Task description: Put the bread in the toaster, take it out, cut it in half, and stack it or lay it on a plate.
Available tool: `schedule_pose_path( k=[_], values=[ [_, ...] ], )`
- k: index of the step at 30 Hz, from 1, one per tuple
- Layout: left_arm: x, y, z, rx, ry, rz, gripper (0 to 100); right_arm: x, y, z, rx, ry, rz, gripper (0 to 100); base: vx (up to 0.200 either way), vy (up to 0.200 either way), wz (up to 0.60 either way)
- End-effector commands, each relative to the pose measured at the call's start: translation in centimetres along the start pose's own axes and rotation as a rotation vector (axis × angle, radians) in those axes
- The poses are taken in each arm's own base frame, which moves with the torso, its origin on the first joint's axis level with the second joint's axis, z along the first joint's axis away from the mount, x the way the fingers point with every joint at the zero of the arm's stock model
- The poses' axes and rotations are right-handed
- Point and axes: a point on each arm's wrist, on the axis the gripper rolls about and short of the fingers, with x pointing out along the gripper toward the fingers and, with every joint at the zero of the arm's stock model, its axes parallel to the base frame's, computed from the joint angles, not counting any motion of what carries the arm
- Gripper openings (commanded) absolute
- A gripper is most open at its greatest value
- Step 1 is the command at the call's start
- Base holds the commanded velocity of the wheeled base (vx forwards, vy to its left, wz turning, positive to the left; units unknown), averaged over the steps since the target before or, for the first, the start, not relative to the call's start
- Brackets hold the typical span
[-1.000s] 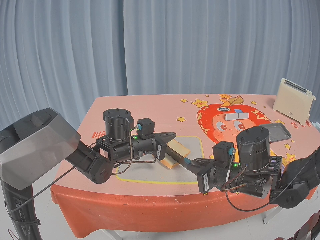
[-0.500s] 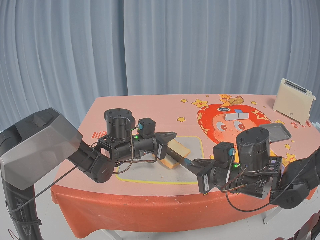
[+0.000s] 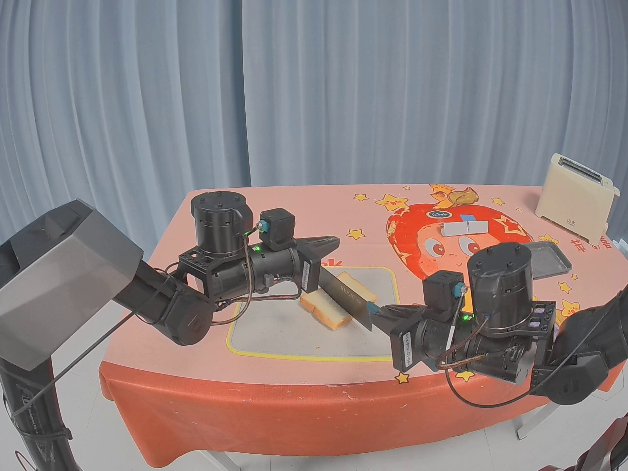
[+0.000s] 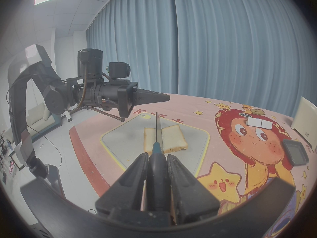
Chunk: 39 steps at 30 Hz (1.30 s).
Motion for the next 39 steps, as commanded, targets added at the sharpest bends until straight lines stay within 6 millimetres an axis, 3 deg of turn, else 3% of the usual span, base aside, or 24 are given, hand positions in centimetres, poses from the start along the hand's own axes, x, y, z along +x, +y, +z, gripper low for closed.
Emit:
schedule_pose_path(
  k=[1,15,39],
  values=[
    [-1.0,0.4,0.8,0.006,-0.018,0.018,0,0.0,0.1,0.1,0.002,-0.003,0.003,0,0.000,0.000,0.00],
    [-0.2,0.6,-2.9,-0.014,0.045,0.017,0,0.0,0.1,0.1,0.004,0.002,0.003,0,0.000,0.000,0.00],
    [0.2,0.8,-4.5,-0.028,0.079,0.018,0,0.0,0.1,0.0,0.020,0.002,0.003,0,0.000,0.000,0.00]
  ],
)
